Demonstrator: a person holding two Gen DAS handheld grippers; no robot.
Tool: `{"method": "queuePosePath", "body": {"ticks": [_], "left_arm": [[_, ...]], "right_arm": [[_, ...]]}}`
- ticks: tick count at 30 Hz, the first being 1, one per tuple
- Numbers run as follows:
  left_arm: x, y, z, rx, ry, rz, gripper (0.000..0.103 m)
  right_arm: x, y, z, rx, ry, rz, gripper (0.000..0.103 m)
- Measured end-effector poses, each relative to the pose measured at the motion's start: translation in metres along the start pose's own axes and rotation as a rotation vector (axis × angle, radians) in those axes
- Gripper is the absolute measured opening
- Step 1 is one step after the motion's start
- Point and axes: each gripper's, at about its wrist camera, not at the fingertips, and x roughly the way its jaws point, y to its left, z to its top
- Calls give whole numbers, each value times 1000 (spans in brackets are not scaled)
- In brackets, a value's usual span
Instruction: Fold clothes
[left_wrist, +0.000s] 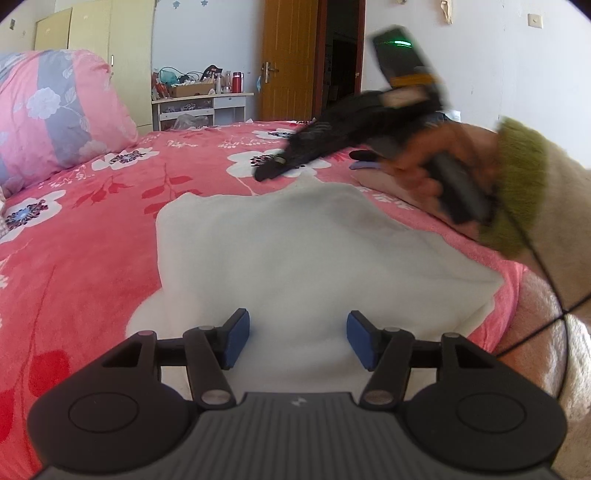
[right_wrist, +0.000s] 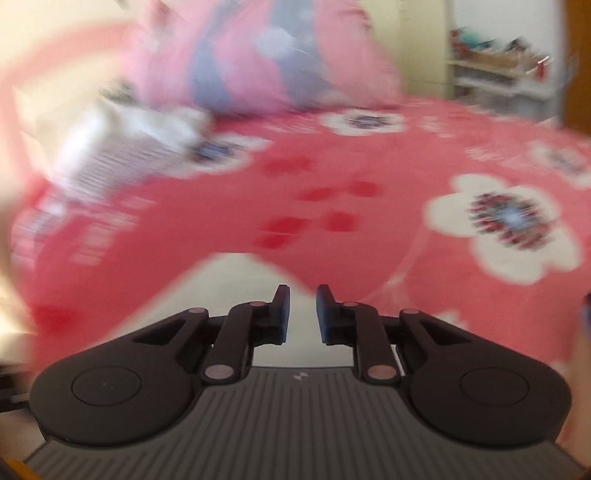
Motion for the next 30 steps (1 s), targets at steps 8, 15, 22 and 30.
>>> {"method": "queuePosePath", "body": {"ticks": [8,15,22,30], "left_arm": [[-1,2,3,-27,3,7,60],[-2,1,3,-40,1,6,60],[-1,2,4,-56,3,13,60],[-2,-2,6,-50,22,30,60]], "right_arm": [[-38,-40,-34,176,-22,-169,7],[-61,1,-66,105,-3,-61,10],[-118,4,-91,244,-163,-175,12],[-126,33,-154,238,-98,-133,11]]}}
